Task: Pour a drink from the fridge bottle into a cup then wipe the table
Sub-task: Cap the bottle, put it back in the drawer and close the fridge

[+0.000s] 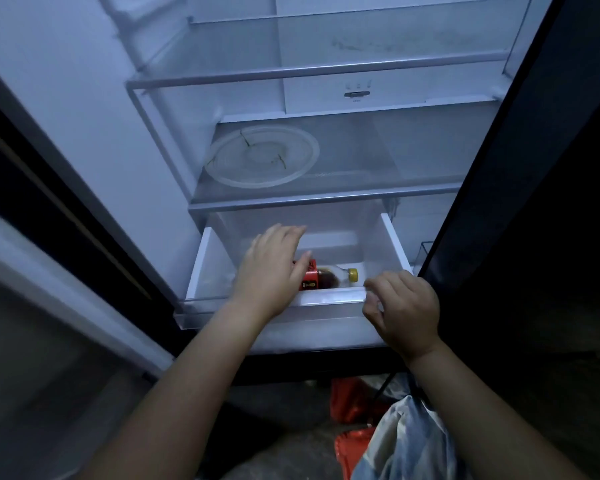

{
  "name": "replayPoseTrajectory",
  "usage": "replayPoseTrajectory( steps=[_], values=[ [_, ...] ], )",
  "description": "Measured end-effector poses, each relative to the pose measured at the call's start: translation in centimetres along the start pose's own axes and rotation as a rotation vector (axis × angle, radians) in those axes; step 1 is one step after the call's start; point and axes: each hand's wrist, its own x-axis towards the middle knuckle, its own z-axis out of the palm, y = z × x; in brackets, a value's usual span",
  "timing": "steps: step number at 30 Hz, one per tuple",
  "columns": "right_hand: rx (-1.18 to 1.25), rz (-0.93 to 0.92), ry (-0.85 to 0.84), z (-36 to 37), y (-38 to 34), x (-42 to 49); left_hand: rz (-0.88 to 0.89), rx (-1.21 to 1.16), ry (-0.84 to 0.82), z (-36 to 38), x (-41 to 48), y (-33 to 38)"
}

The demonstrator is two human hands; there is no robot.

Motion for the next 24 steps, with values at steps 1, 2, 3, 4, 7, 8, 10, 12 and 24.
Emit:
replayPoseTrajectory(
  steps=[1, 2, 3, 4, 7, 8, 10, 12, 24],
  values=[
    [0.000, -0.003, 0.006, 0.0, 0.0, 0.0, 0.000, -0.001, 0.093, 0.2, -1.6, 0.0],
    [0.001, -0.007, 0.014, 0.0, -0.1, 0.0, 0.003, 0.017, 0.163, 0.6, -3.0, -0.1],
    [0.003, -0.008, 0.024, 0.0, -0.1, 0.0, 0.010, 0.042, 0.208, 1.2, -4.3, -0.3],
    [0.004, -0.006, 0.034, 0.0, -0.1, 0.0, 0.021, 0.071, 0.234, 1.8, -5.6, -0.5],
    [0.006, 0.000, 0.052, 0.0, -0.3, -0.1, 0.043, 0.198, 0.282, 3.5, -8.6, -1.7],
    [0.003, 0.002, 0.054, 0.0, -0.3, -0.2, 0.052, 0.246, 0.289, 4.0, -9.4, -2.1],
    [-0.007, 0.007, 0.049, -0.1, -0.4, -0.2, 0.081, 0.332, 0.291, 4.9, -10.4, -2.8],
    [-0.013, 0.018, 0.047, -0.3, -0.6, -0.2, 0.091, 0.386, 0.295, 5.5, -10.8, -3.1],
    [0.050, 0.177, -0.112, 1.8, -5.2, -6.1, 0.099, 0.490, 0.405, 7.5, -10.2, -4.1]
  ],
)
